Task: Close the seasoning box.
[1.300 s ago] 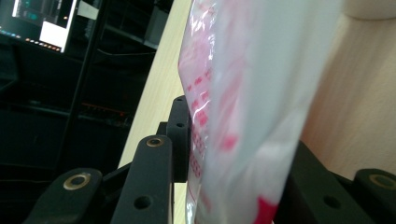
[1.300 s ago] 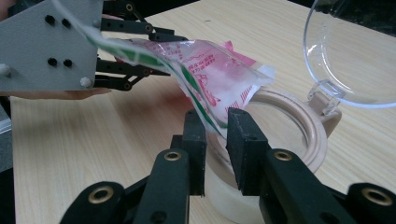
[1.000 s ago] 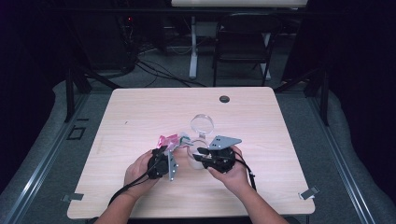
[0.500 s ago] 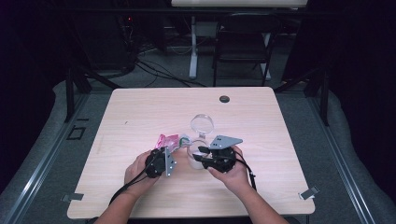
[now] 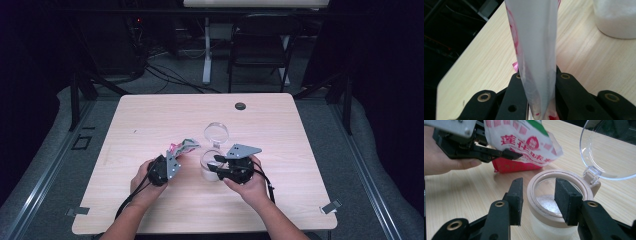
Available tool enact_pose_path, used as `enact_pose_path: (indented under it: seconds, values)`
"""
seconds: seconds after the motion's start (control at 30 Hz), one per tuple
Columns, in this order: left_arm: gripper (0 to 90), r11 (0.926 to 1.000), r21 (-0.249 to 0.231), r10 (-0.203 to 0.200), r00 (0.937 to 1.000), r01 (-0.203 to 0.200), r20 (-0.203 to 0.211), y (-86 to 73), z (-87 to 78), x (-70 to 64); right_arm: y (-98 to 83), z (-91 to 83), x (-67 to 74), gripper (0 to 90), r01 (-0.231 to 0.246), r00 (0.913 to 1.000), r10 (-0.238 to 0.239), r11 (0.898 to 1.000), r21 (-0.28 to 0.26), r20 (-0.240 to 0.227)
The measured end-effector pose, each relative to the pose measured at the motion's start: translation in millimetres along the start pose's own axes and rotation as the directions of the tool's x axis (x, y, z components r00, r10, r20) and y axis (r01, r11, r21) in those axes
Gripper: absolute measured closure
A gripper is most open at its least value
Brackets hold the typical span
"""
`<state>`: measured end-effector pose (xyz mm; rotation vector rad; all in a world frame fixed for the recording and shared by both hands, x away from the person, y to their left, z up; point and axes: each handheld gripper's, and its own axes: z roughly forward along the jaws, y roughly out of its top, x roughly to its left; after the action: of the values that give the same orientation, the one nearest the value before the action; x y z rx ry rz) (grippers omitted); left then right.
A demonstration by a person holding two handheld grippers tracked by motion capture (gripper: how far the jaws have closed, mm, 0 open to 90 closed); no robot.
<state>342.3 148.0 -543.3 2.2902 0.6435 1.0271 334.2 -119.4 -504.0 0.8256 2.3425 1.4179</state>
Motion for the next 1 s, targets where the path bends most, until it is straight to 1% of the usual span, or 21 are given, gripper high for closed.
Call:
enact_pose_path:
  seconds: [0.03,0.1,0.13,0.2,0.23,0.27,0.37,0.47,0.53,0.57,0.6,0.63,0.7,0.73,0.77,0.83,0.87,0.9,0.93,0.97,1.0]
  values:
    - [85.7,0.9991,-0.008,-0.042,0.9991,0.042,0.008,-2.1,-0.2,4.4,0.0,-0.1,-0.2,58.7,0.001,1.0,-0.001,1.0,0.002,0.001]
    - [85.7,0.9954,-0.017,-0.094,0.9954,0.094,0.018,-5.2,-0.5,9.9,-0.1,0.1,-0.3,58.8,0.003,1.0,-0.003,1.0,0.003,0.004]
    - [85.7,0.9919,-0.024,-0.124,0.992,0.125,0.024,-7.2,-0.7,13.3,-0.1,0.1,-0.2,58.8,0.003,1.0,-0.003,1.0,0.003,0.005]
    - [85.8,0.9805,-0.035,-0.192,0.9805,0.193,0.042,-11.9,-0.8,20.2,0.1,-0.5,-0.4,58.9,0.003,1.0,-0.003,1.0,0.003,0.007]
    - [85.8,0.9706,-0.04,-0.235,0.9706,0.237,0.051,-15.0,-1.1,24.6,0.1,-0.7,-0.6,58.9,0.003,1.0,-0.004,1.0,0.003,0.007]
    - [85.8,0.9644,-0.043,-0.258,0.9644,0.261,0.057,-16.9,-1.3,27.2,-0.1,-0.9,-0.8,59.0,0.003,1.0,-0.003,1.0,0.003,0.009]
    - [85.8,0.9319,-0.057,-0.353,0.9319,0.358,0.082,-25.0,-1.8,36.8,-0.2,-0.9,-1.2,59.0,0.001,1.0,-0.001,1.0,0.003,0.01]
    - [85.8,0.9055,-0.063,-0.413,0.9055,0.42,0.098,-31.1,-2.0,42.7,-0.2,-0.8,-1.3,58.9,-0.001,0.9999,0.001,1.0,0.001,0.01]
    - [85.9,0.8898,-0.068,-0.443,0.8901,0.451,0.107,-34.3,-1.9,46.9,-0.3,-0.6,-1.4,58.9,-0.001,0.9999,0.001,1.0,0.001,0.011]
    - [85.9,0.8839,-0.067,-0.454,0.8839,0.463,0.111,-35.8,-1.9,48.8,-0.4,-0.6,-1.5,58.9,0.001,0.9999,-0.001,1.0,0.002,0.012]
    - [85.9,0.8743,-0.071,-0.471,0.8745,0.48,0.116,-36.9,-1.5,49.8,-0.6,-0.5,-1.6,58.8,0.0,0.9999,0.0,1.0,0.001,0.013]
    - [85.9,0.8721,-0.069,-0.475,0.8721,0.484,0.117,-37.8,-1.6,50.9,-0.7,-0.6,-1.9,58.7,0.0,0.9999,0.0,1.0,0.001,0.013]
    - [85.9,0.8634,-0.066,-0.491,0.863,0.5,0.12,-39.4,-1.4,53.0,-0.9,-0.8,-2.3,58.7,-0.002,0.9999,0.002,1.0,0.001,0.016]
    - [86.0,0.8561,-0.064,-0.503,0.8553,0.513,0.126,-40.6,-1.3,54.3,-0.9,-0.9,-2.6,58.7,-0.003,0.9999,0.003,1.0,0.001,0.016]
    - [86.0,0.8518,-0.065,-0.509,0.8507,0.52,0.13,-41.7,-1.1,55.2,-0.9,-1.0,-3.1,58.7,-0.004,0.9999,0.004,1.0,0.0,0.015]
    - [85.9,0.831,-0.066,-0.54,0.829,0.552,0.147,-45.0,-0.8,58.7,-1.0,-1.2,-3.6,58.7,-0.008,0.9998,0.008,1.0,-0.003,0.017]
    - [85.4,0.8249,-0.063,-0.548,0.8221,0.562,0.154,-46.3,-0.6,60.1,-1.1,-1.3,-3.9,58.7,-0.009,0.9998,0.009,1.0,-0.003,0.016]
    - [84.5,0.8097,-0.057,-0.568,0.8049,0.584,0.171,-47.9,-0.4,61.5,-1.0,-1.4,-4.0,58.7,-0.008,0.9998,0.008,1.0,-0.002,0.016]
    - [82.9,0.8022,-0.052,-0.577,0.795,0.595,0.186,-49.8,-0.7,63.2,-1.1,-1.4,-3.9,58.7,-0.009,0.9998,0.009,1.0,-0.003,0.018]
    - [81.4,0.7909,-0.064,-0.588,0.7848,0.609,0.196,-51.9,-0.5,63.7,-1.1,-1.4,-3.9,58.7,-0.009,0.9998,0.009,1.0,-0.002,0.018]
    - [80.5,0.7749,-0.076,-0.604,0.7705,0.627,0.204,-53.8,-0.9,64.4,-1.1,-1.3,-4.0,58.6,-0.008,0.9998,0.008,1.0,-0.001,0.018]
